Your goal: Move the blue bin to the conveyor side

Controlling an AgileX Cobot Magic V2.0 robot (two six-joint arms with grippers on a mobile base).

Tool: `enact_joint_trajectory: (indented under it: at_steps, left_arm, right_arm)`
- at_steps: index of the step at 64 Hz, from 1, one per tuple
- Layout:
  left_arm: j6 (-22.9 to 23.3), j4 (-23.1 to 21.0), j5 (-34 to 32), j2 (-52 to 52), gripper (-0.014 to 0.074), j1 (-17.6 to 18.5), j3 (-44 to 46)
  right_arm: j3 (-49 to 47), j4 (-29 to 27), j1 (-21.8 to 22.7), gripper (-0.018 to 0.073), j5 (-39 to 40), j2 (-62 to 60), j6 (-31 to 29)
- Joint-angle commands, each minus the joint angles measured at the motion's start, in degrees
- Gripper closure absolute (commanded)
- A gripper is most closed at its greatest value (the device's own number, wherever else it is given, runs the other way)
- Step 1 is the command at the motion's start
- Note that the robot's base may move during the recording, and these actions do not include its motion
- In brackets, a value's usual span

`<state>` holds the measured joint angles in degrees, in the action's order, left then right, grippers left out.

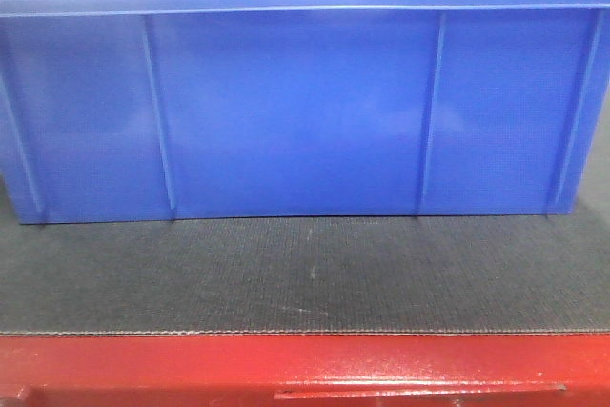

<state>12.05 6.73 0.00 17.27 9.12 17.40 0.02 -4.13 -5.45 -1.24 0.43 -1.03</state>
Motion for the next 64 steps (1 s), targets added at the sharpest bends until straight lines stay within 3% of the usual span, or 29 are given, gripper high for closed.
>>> enact_joint_trajectory:
  at_steps: [1,8,13,19,29,40,50,58,64]
  left_arm:
    - [-0.03,-0.09,-0.90,-0.38,0.0614,0.20,-0.36]
    - [-0.63,0.02,-0.65,-2.22,0.0614,-0.79,-2.44]
    - [-8.98,-1.20,-0.65,-4.73,0.0615,-2.99,-5.18]
    - [-16.78,-8.49,-0.65,-8.72,0.0615,-6.45,-8.44]
    - [-16.07,-8.98,0.00,-14.98,0.0615,-10.59,-12.96]
    - [-14.49,-8.88,2.30,-17.27,0.0615,-10.48,-16.28]
    - [-14.39,-7.83,0.36,-17.27,0.0615,-10.48,-17.40]
    - [-10.16,-6.15,0.82,-17.27,0.0615,-10.48,-17.40]
    - [-10.18,-5.82,0.82,-17.27,0.0615,-10.48,-17.40]
  right_arm:
    - [-0.02,-0.04,0.36,0.0638,0.79,-0.43,-0.39]
    - [-0.02,-0.04,0.36,0.0638,0.79,-0.43,-0.39]
    - [-0.02,-0.04,0.36,0.0638,0.79,-0.43,-0.39]
    - [-0.02,-0.04,0.36,0.0638,0.79,-0.43,-0.39]
    - [-0.02,-0.04,0.36,0.0638,0.79,-0.43,-0.39]
    - [-0.02,-0.04,0.36,0.0638,0.79,-0.43,-0.39]
    - [-0.02,-0.04,0.36,0.0638,0.79,-0.43,-0.39]
    - [-0.02,-0.04,0.36,0.0638,0.79,-0.43,-0.39]
    - [-0.02,-0.04,0.36,0.0638,0.79,-0.43,-0.39]
